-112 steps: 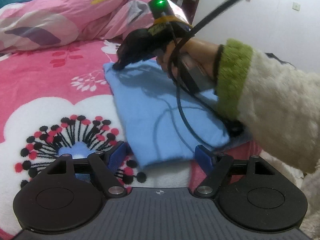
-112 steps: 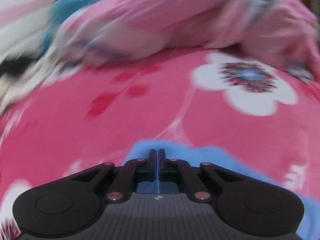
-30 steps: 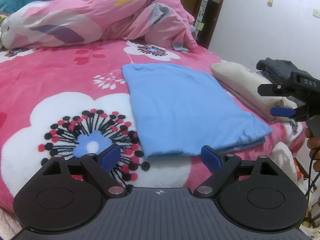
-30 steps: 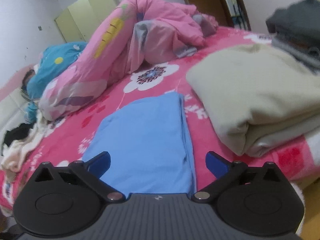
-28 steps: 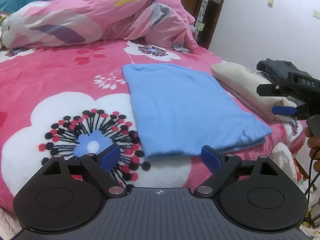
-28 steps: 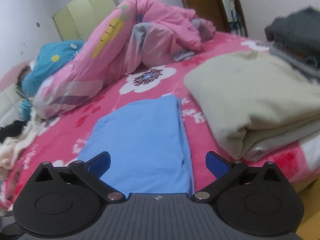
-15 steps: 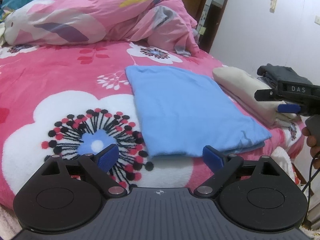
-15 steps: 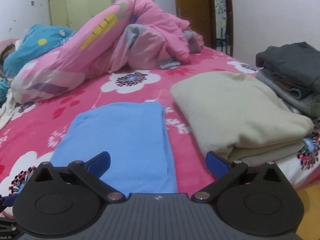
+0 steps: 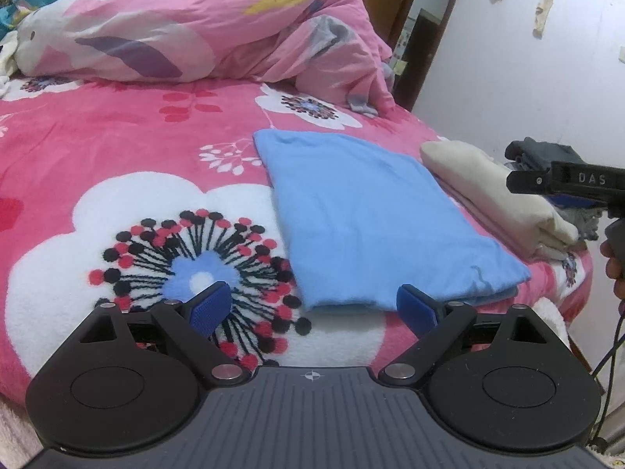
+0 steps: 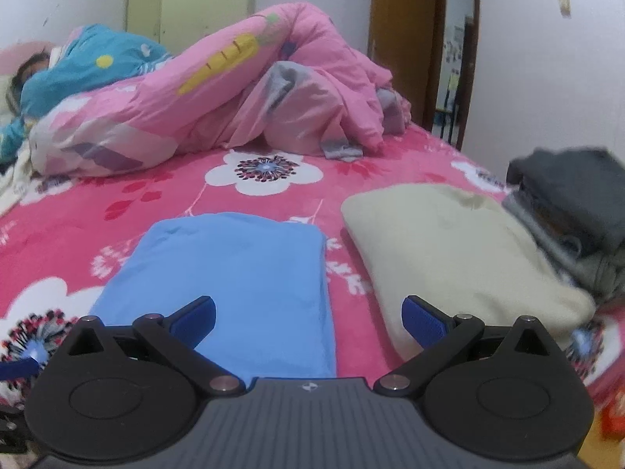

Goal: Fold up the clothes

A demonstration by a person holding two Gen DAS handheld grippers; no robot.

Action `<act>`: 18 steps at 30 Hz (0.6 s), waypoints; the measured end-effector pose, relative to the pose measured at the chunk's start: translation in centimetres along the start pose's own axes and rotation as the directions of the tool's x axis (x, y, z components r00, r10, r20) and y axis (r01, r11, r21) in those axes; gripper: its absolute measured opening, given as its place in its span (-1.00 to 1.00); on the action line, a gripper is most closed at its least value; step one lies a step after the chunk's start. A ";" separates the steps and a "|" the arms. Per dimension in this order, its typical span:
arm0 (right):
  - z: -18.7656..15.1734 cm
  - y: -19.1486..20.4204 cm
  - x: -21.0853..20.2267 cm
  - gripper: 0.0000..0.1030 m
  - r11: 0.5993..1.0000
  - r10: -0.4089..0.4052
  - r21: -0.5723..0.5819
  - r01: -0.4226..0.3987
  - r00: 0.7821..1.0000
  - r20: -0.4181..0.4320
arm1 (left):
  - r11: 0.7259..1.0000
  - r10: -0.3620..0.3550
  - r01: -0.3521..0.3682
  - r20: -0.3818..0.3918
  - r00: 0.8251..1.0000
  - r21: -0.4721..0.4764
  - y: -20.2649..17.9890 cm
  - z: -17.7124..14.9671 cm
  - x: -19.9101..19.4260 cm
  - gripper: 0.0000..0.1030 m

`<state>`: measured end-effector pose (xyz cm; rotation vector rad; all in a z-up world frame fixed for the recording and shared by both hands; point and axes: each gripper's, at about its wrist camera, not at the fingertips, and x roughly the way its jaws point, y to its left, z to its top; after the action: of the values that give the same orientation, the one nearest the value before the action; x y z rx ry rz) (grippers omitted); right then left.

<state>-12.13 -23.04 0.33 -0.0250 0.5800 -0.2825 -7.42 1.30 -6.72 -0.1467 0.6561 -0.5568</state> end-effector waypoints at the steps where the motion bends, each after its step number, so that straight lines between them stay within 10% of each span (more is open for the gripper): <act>1: 0.1 0.4 0.1 1.00 0.999 -0.015 -0.031 0.015 1.000 0.000 | 1.000 0.000 0.000 0.001 1.000 -0.003 0.1 0.0 0.0 0.80; 18: 0.5 1.9 1.3 1.00 0.988 0.048 -0.144 -0.050 0.999 -0.015 | 1.000 0.001 0.000 0.005 1.000 -0.021 0.6 0.0 0.1 0.83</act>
<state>-10.37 -21.62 -0.15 -0.1491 0.6108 -0.1922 -7.03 1.76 -6.94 -0.1671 0.6568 -0.5491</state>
